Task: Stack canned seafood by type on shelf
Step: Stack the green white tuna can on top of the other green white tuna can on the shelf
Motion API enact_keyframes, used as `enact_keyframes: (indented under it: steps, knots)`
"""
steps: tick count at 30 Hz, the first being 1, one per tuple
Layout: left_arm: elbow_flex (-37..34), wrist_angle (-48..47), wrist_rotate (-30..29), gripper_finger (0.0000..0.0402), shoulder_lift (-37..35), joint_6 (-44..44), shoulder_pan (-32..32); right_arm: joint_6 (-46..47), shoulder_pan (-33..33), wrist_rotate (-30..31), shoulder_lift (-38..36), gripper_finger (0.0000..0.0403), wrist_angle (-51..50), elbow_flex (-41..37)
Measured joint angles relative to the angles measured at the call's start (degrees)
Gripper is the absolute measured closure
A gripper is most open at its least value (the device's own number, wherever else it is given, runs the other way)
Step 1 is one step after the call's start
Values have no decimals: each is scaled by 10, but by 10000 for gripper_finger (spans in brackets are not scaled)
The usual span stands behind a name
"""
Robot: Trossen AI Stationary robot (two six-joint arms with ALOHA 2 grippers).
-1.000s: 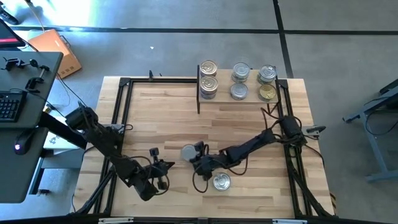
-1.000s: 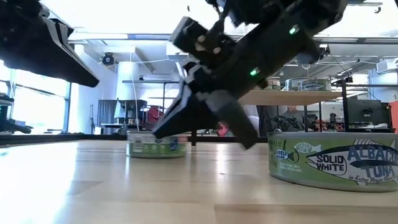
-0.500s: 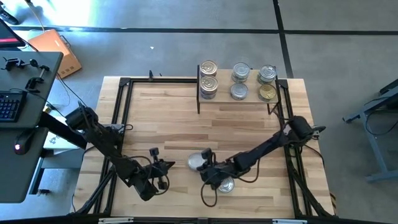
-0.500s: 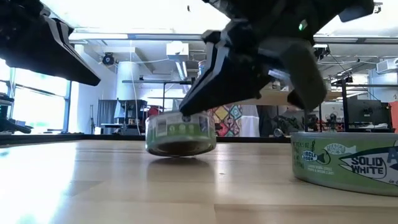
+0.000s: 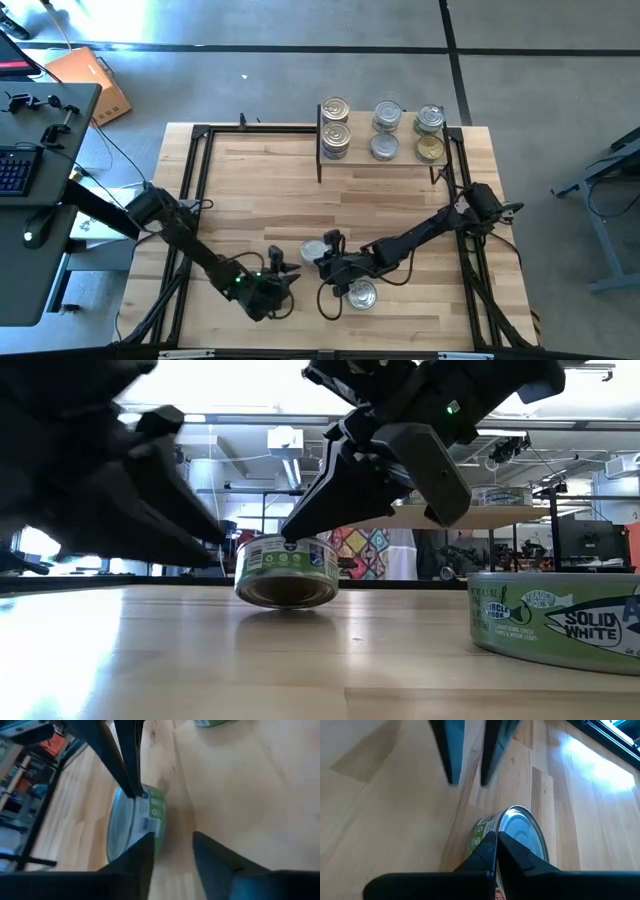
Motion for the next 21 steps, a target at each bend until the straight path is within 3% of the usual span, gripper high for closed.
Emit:
enact_keyframes:
  steps: [5,9,21]
  knots:
    - [0,29,0,196,10,72,21,13,-3,-1,0,403,-1,0]
    - [0,29,1,157,10,110,33,13,-3,-2,0,403,0,1]
    - [2,104,17,150,60,112,74,27,-3,-15,-1,403,10,1]
